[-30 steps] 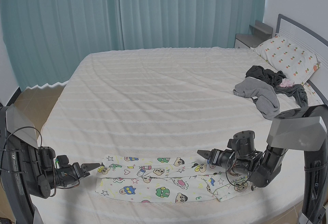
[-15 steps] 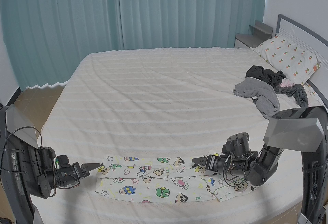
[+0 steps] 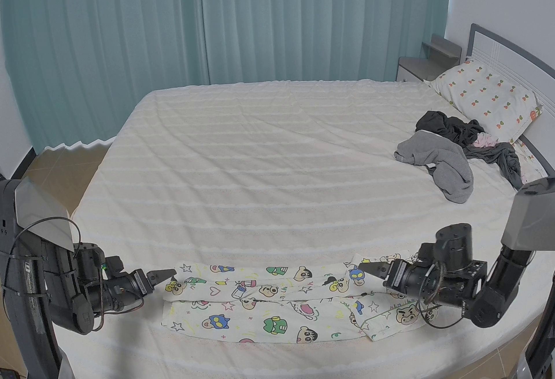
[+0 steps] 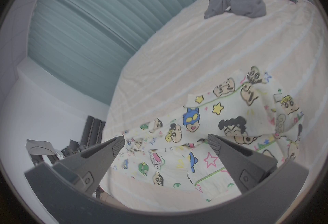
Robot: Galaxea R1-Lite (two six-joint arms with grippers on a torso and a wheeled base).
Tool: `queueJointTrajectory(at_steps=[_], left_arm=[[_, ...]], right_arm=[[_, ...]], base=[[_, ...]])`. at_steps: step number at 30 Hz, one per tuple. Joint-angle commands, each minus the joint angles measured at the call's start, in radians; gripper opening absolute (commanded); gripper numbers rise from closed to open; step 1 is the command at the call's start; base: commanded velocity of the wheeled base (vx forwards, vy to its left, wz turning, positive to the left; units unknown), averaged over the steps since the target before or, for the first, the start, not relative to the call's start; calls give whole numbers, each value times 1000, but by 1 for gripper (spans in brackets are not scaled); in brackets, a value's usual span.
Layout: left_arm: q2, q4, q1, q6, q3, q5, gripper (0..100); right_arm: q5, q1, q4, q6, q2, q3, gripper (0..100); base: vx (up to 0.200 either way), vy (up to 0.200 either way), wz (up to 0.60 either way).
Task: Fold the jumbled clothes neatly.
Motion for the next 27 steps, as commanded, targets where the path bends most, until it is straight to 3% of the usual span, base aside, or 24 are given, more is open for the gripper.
queueJointTrajectory(at_steps=[1, 2, 6, 11, 18, 24, 27], left_arm=[[1, 9, -126, 48, -57, 58, 100], [4, 66, -134, 128, -64, 98, 100], [9, 192, -134, 208, -136, 201, 100], [6, 358, -134, 287, -198, 225, 100], [9, 503, -167, 294, -291, 239, 100], [9, 580, -215, 301, -328, 360, 100], [10, 585, -232, 309, -330, 380, 100]], right_arm=[[-15, -32, -239, 11, -45, 209, 100], [-26, -26, -283, 6, -10, 220, 100], [-30, -12, -274, 8, 24, 220, 100], [-47, 0, -276, 6, 39, 220, 100], [-49, 3, -274, 6, 37, 221, 100], [-49, 8, -274, 6, 40, 221, 100], [-49, 9, -276, 6, 42, 223, 100]], base=[[0, 0, 0], [0, 0, 0], [0, 0, 0], [0, 0, 0], [0, 0, 0], [0, 0, 0], [0, 0, 0]])
